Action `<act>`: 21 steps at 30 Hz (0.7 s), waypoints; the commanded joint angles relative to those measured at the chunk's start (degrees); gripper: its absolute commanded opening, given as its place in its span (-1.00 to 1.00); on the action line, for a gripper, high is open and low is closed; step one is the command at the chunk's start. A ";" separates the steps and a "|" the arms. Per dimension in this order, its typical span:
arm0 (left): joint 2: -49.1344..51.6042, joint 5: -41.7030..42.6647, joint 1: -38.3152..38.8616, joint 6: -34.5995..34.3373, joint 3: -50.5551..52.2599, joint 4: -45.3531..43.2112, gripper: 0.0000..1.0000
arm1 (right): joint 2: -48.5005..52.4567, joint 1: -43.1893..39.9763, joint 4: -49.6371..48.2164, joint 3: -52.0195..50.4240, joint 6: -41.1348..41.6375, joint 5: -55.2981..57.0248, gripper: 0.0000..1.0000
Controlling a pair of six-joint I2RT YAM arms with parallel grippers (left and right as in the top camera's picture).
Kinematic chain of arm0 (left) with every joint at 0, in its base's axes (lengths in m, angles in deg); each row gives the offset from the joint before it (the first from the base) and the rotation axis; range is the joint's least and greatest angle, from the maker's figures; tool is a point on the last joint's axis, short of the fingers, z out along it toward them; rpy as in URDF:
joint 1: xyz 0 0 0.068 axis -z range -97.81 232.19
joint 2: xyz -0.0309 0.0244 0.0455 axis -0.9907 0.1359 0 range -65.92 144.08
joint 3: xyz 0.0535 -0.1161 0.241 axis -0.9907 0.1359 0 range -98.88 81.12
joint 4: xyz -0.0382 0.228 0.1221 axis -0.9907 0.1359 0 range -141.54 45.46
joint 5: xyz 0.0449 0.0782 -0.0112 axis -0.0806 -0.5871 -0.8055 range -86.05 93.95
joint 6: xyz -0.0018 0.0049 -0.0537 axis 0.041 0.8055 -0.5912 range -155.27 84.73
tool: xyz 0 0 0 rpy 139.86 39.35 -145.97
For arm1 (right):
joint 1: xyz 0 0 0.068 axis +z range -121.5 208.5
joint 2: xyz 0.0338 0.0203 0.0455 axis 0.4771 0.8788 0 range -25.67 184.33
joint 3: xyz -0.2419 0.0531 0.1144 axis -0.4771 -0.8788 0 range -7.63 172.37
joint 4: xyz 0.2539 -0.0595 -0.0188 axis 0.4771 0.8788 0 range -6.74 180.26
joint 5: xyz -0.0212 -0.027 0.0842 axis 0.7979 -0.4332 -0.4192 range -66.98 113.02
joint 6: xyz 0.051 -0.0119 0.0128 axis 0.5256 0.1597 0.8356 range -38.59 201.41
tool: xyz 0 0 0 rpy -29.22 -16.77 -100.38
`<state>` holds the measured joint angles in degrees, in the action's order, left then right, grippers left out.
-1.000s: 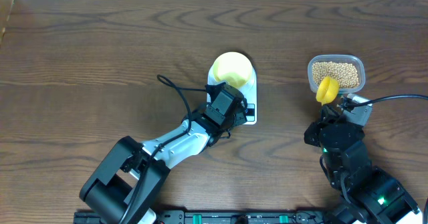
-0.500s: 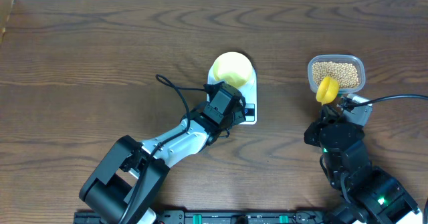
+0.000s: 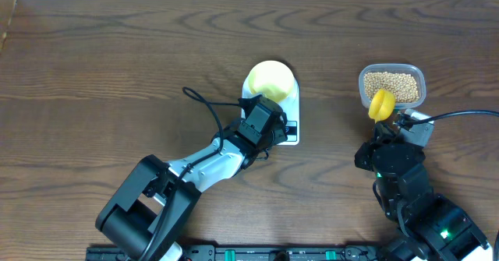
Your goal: Scoop item into bowl and weigh 50g on scale
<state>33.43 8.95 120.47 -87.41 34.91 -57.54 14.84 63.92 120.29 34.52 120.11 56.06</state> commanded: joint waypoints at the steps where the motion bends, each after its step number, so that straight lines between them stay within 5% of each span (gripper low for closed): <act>1: 2.25 0.90 -0.28 -0.70 -0.15 0.04 -0.85 | 0.00 -0.24 0.00 0.24 -0.66 1.36 -0.98; 16: -10.38 0.98 -1.03 4.17 -0.74 5.09 -0.86 | 0.00 -0.24 -0.15 0.26 -0.68 1.38 -0.98; 21: -19.91 0.50 -1.05 14.16 -0.74 12.59 -0.85 | 0.00 -0.24 -0.22 0.24 -0.66 1.38 -0.98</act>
<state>18.46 10.19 119.73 -81.49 34.78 -47.42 14.84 63.92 120.18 34.52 120.11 56.08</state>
